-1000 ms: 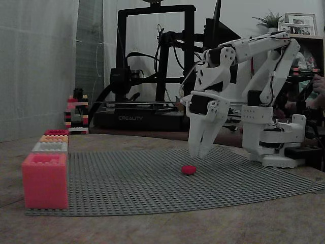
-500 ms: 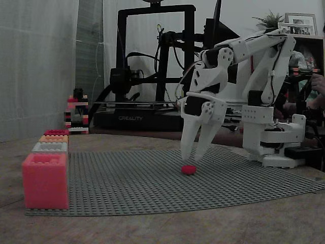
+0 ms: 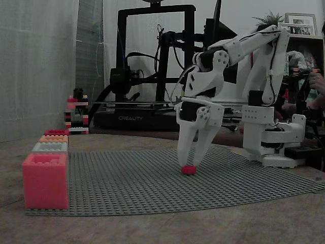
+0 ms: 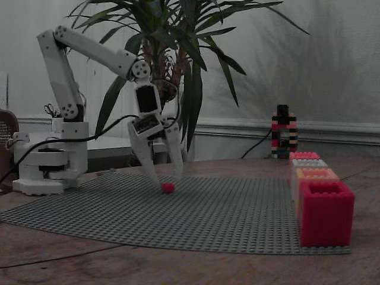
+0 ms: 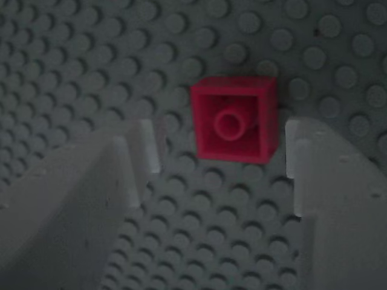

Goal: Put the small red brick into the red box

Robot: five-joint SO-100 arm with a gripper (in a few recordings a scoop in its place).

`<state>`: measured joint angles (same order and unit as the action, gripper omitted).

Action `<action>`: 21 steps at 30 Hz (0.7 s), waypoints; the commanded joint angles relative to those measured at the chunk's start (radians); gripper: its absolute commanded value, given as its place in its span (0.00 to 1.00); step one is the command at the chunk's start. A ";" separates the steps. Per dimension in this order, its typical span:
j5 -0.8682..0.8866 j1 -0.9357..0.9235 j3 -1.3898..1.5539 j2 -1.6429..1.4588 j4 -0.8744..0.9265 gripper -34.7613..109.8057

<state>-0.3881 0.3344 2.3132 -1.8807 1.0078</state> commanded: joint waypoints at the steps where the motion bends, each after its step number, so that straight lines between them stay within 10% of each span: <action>1: 0.002 0.026 -0.052 -0.003 -0.014 0.37; 21: 0.012 0.041 -0.066 0.092 -0.089 0.37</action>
<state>-0.3682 0.3513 2.2887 -1.7763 0.9235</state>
